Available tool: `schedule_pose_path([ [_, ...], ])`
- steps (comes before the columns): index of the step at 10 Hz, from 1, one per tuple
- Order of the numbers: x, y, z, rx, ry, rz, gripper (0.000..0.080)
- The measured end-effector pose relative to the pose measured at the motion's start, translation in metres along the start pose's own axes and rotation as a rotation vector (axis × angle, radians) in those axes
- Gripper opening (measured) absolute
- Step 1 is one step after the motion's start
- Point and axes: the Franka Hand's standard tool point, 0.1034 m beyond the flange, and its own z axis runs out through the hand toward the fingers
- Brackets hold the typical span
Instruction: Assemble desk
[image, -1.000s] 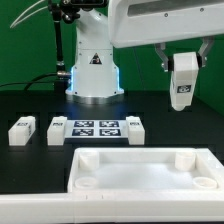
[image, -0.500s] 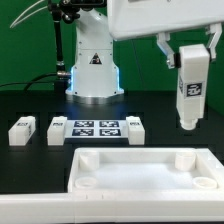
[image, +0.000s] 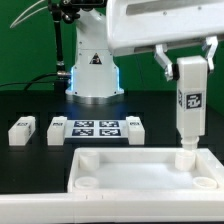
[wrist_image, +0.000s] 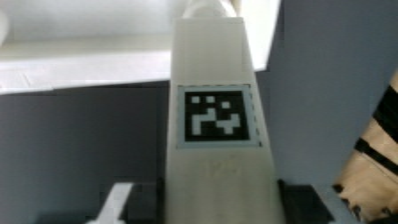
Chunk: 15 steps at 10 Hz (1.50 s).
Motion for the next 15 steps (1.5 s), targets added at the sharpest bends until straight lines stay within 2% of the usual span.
schedule_pose_path([
  [1, 0.004, -0.01, 0.001, -0.004, 0.014, -0.041, 0.0291],
  [2, 0.002, -0.013, 0.003, -0.008, 0.012, -0.057, 0.0291],
  [6, 0.0, -0.012, 0.005, -0.007, 0.015, -0.058, 0.0291],
  [8, 0.001, -0.013, 0.011, -0.011, 0.09, -0.078, 0.0291],
  [11, 0.01, -0.019, 0.011, -0.022, 0.107, -0.106, 0.0291],
  [15, 0.005, -0.017, 0.03, -0.027, 0.086, -0.113, 0.0291],
])
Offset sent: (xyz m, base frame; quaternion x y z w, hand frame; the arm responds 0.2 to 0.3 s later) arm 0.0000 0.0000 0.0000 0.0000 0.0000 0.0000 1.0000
